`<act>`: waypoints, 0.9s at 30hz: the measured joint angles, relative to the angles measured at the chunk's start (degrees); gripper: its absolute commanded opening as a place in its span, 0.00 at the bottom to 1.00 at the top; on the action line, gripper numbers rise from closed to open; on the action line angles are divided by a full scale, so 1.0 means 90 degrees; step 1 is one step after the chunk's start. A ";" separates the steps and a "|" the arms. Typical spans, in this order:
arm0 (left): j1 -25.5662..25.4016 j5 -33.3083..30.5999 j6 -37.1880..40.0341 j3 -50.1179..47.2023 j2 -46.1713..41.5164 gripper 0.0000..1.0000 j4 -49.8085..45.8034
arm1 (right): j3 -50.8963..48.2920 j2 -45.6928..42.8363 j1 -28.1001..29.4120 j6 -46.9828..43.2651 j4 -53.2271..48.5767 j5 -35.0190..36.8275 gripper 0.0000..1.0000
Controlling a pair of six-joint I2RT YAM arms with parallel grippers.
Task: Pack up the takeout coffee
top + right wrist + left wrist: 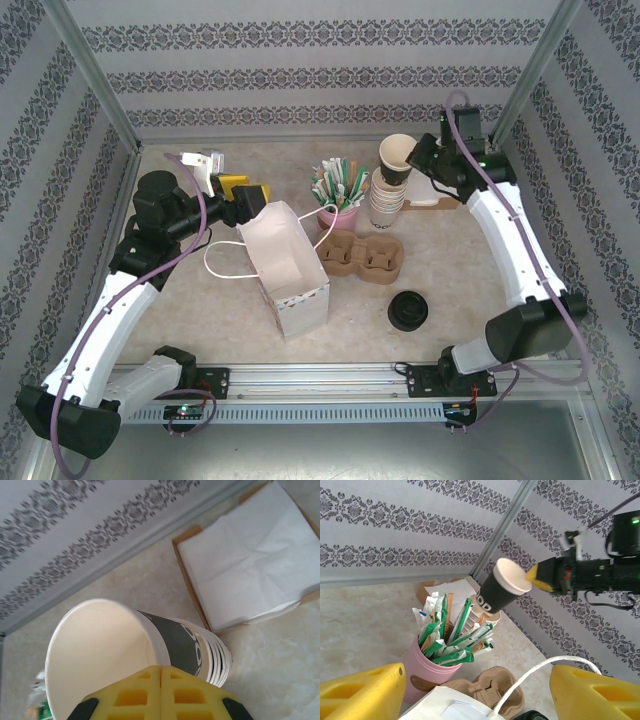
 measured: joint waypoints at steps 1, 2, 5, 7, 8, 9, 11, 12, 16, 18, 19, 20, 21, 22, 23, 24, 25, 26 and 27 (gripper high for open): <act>0.0000 0.0000 0.0002 0.0000 0.0015 0.76 0.0000 | 0.0085 -0.0107 0.0000 -0.0019 -0.0036 -0.0019 0.00; 0.0000 0.0000 0.0012 0.0000 0.0032 0.76 -0.0005 | 0.0168 -0.0209 0.0000 -0.0027 -0.0070 -0.0041 0.00; 0.0000 -0.0019 0.0044 0.0000 0.0100 0.76 -0.0049 | 0.0391 -0.0590 0.0007 -0.0046 -0.0260 -0.0109 0.00; 0.0000 -0.0041 0.0095 0.0005 0.0126 0.76 -0.0121 | 0.0440 -0.0969 0.0053 -0.0046 -0.0430 -0.0121 0.00; 0.0000 -0.0049 0.0126 0.0010 0.0129 0.76 -0.0170 | 0.0437 -0.1158 0.0085 -0.0046 -0.0537 -0.0129 0.00; 0.0000 -0.0102 0.0177 0.0039 0.0131 0.76 -0.0270 | 0.0408 -0.1384 0.0153 -0.0044 -0.0646 -0.0136 0.00; 0.0000 -0.0214 0.0245 0.0126 0.0129 0.77 -0.0452 | 0.0240 -0.1853 0.0335 -0.0036 -0.0811 -0.0146 0.00; 0.0000 -0.0282 0.0291 0.0194 0.0121 0.77 -0.0571 | 0.0104 -0.2140 0.0466 -0.0022 -0.0933 -0.0136 0.00; 0.0000 -0.0648 0.0454 0.0539 0.0036 0.79 -0.1158 | -0.0741 -0.3213 0.0986 0.0160 -0.1426 -0.0114 0.00; 0.0000 -0.0848 0.0503 0.0760 -0.0007 0.79 -0.1518 | -0.1241 -0.3684 0.1229 0.0291 -0.1685 -0.0114 0.00; 0.0000 -0.0930 0.0517 0.0894 -0.0022 0.79 -0.1736 | -0.1511 -0.3898 0.1370 0.0359 -0.1804 -0.0117 0.00; 0.0000 -0.1010 0.0527 0.1013 -0.0027 0.79 -0.1926 | -0.1744 -0.4048 0.1489 0.0430 -0.1882 -0.0114 0.00; 0.0000 -0.1061 0.0527 0.1112 -0.0041 0.79 -0.2096 | -0.2033 -0.4209 0.1651 0.0522 -0.1950 -0.0117 0.00; 0.0000 -0.1151 0.0527 0.1185 -0.0075 0.79 -0.2276 | -0.2300 -0.4330 0.1807 0.0612 -0.1996 -0.0114 0.00; 0.0000 -0.1209 0.0525 0.1226 -0.0117 0.79 -0.2429 | -0.2577 -0.4437 0.1972 0.0704 -0.2013 -0.0112 0.00; 0.0000 -0.1304 0.0525 0.1236 -0.0194 0.79 -0.2594 | -0.2861 -0.4529 0.2159 0.0809 -0.2016 -0.0104 0.00; 0.0000 -0.1392 0.0527 0.1236 -0.0294 0.79 -0.2788 | -0.3126 -0.4600 0.2348 0.0908 -0.2006 -0.0075 0.00; 0.0000 -0.1479 0.0525 0.1236 -0.0367 0.79 -0.2926 | -0.3344 -0.4646 0.2521 0.0986 -0.1999 -0.0032 0.00; 0.0000 -0.1588 0.0525 0.1236 -0.0471 0.79 -0.3101 | -0.3568 -0.4670 0.2720 0.1081 -0.2004 0.0034 0.00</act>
